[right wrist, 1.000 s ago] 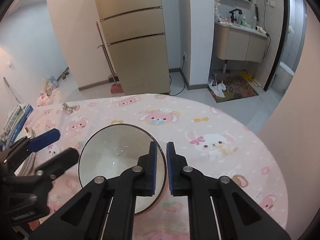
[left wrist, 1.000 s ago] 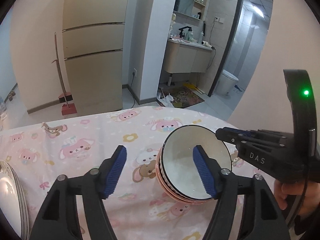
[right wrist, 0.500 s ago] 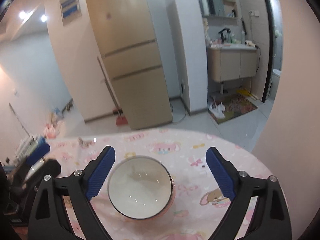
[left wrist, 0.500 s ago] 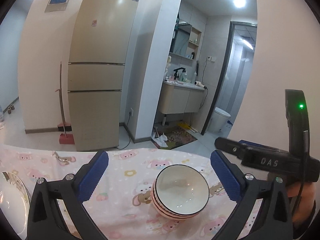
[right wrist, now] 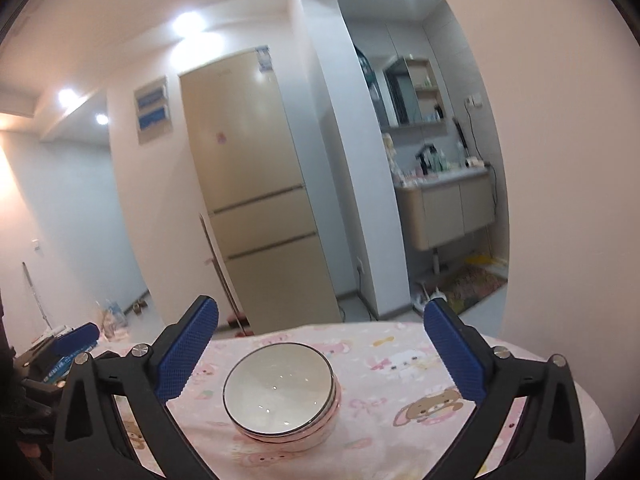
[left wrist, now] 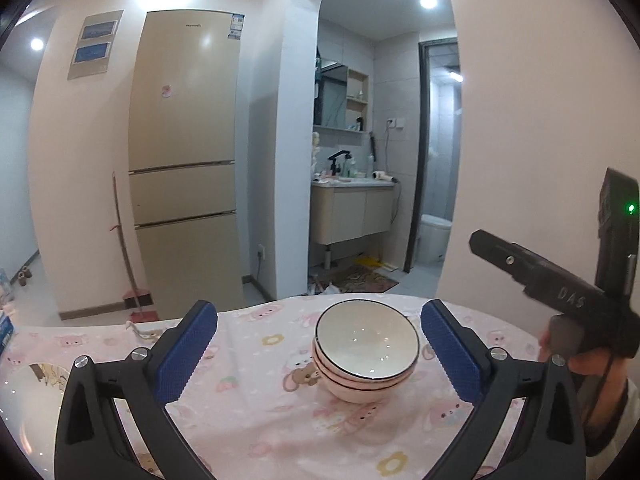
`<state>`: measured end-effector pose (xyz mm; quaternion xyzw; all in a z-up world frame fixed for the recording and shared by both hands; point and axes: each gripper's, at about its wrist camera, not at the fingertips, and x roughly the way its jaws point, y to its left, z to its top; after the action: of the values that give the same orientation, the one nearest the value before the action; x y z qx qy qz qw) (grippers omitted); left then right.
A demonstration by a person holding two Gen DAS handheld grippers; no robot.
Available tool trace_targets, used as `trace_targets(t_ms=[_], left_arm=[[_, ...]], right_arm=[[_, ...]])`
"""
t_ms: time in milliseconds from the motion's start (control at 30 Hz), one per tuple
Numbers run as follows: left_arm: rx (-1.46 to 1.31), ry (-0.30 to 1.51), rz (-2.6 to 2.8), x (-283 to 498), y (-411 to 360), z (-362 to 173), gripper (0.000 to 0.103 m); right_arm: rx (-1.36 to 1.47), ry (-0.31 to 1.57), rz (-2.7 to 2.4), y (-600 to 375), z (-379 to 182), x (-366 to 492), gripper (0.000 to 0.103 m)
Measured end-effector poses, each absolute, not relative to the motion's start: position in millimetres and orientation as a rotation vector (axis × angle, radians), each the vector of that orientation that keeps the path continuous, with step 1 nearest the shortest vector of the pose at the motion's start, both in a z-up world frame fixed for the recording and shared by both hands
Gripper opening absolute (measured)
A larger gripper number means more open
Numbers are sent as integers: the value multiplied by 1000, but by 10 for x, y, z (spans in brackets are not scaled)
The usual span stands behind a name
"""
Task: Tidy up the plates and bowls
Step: 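Move both open grippers to the sides of the three-bowl stack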
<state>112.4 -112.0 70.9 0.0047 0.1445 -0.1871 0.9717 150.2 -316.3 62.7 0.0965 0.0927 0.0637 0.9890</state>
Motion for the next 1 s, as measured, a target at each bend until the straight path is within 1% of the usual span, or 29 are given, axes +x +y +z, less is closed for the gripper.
trace_targets(t_ms=[100,200,300,400,633,833,1000], left_arm=[[-26,228,-384,1027,-1036,601,103],[-107,193,-378,1042,-951,408,103],[-93,237,-367,1204,-927,183,103],[-155,271,-406,1278,-851,37,103],[-107,284,-391,1256,-940,-35,103],[-66,291,-375,1242,-1014,-55,103],[-80,308,-394,1279,-990,-55,103]], right_arm=[[145,159,100,-3109,539,1475,102],[156,175,114,-3109,420,1519,102],[186,216,145,-3140,325,1604,102],[153,212,111,-3136,273,1633,102],[137,231,120,-3072,157,1618,102],[47,216,104,-2949,93,1613,102],[76,274,143,-2945,84,1651,102]])
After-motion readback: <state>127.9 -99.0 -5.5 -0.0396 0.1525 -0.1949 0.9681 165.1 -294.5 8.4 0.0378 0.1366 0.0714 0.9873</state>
